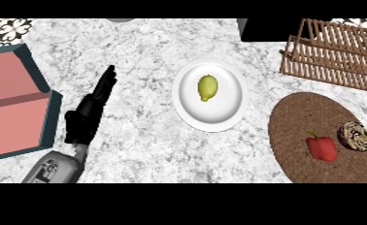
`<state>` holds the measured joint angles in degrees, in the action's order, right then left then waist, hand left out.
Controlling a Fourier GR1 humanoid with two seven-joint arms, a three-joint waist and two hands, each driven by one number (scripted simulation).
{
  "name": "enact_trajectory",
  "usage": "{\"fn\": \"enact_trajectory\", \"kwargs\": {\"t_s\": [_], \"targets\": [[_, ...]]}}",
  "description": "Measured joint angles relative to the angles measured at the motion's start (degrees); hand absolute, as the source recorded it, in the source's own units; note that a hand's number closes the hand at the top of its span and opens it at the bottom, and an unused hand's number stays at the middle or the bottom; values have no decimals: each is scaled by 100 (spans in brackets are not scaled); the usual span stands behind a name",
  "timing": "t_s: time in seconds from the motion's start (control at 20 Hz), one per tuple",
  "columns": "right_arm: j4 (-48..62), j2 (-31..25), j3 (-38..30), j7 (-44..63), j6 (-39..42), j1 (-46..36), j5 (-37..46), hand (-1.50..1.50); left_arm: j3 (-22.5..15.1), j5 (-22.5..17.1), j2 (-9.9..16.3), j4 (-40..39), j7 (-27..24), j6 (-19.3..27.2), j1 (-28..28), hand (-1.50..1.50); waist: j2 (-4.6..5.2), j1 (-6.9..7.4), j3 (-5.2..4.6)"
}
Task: Pick the bell pepper from the placemat and place it in the tiered shelf
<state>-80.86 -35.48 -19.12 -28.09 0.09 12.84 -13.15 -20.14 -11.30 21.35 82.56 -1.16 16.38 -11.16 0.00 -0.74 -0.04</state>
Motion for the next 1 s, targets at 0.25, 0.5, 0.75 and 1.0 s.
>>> {"fn": "enact_trajectory", "kwargs": {"t_s": [0.25,0.5,0.75,1.0], "targets": [[-1228,-494,107,1137,-6,500,365,-150,83,53,-49,-52,28,-28,-43,0,-9,-15,-10],[-2116,-1074,415,2212,79,923,1093,-150,107,76,-57,-72,25,-113,-52,0,-6,3,-16],[-3138,-1524,596,3473,163,1301,1839,-150,110,135,-105,-23,42,-111,16,0,-13,6,-15],[-4112,-1403,892,4678,321,1366,2423,-150,233,218,-219,-207,18,-202,-107,0,-7,17,-9]]}}
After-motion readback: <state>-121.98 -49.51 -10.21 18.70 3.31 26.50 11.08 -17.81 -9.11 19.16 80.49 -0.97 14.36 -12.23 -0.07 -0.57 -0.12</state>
